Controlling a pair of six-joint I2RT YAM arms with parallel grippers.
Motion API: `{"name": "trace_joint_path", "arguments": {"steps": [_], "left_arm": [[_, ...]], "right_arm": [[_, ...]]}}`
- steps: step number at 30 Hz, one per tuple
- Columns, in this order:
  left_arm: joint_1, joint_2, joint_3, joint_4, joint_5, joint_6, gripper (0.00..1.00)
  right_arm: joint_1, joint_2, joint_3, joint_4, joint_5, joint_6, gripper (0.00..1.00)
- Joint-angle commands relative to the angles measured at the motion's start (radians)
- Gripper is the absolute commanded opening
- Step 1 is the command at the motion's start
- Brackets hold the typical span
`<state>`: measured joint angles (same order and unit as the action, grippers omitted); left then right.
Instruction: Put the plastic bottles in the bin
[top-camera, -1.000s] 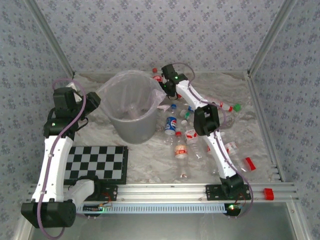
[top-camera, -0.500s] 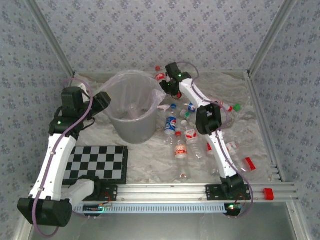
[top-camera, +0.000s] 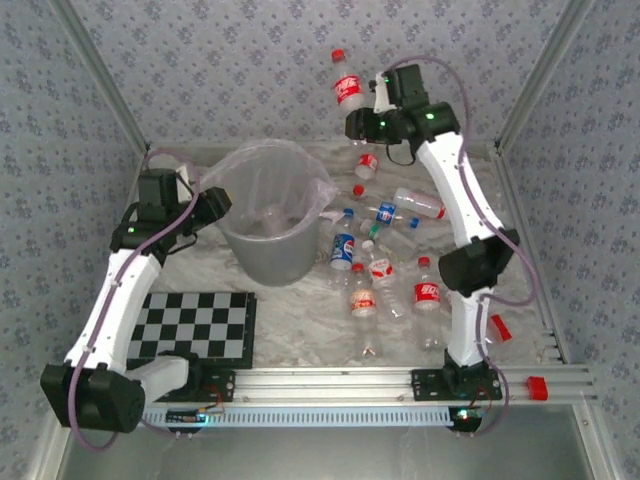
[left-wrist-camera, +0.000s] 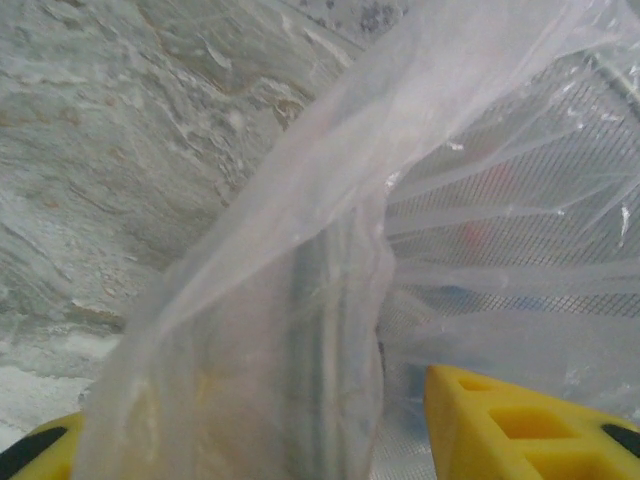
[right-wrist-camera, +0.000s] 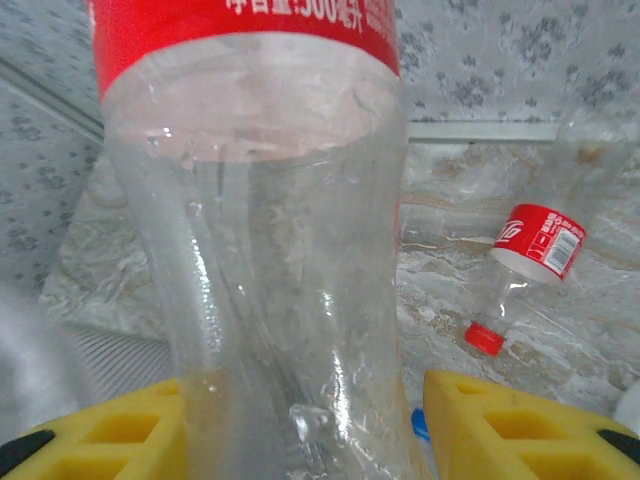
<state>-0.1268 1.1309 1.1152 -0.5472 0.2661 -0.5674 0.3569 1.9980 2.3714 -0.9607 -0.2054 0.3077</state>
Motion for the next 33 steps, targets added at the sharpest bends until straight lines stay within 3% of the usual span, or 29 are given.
{"name": "trace_joint_path", "arguments": {"steps": [1, 8, 17, 33], "left_arm": [[-0.012, 0.031, 0.071, -0.004, 0.106, 0.041, 0.5], [-0.02, 0.118, 0.132, -0.025, 0.183, 0.087, 0.48], [-0.023, 0.166, 0.192, -0.027, 0.184, 0.072, 0.44], [-0.034, 0.185, 0.185, -0.046, 0.078, 0.063, 0.43]], "right_arm": [[0.032, -0.078, -0.062, -0.088, -0.039, -0.076, 0.44], [0.184, -0.174, -0.072, -0.157, 0.015, -0.118, 0.44], [0.384, -0.069, 0.038, -0.277, 0.108, -0.111, 0.44], [0.443, -0.023, -0.126, -0.307, 0.211, -0.142, 0.47]]}}
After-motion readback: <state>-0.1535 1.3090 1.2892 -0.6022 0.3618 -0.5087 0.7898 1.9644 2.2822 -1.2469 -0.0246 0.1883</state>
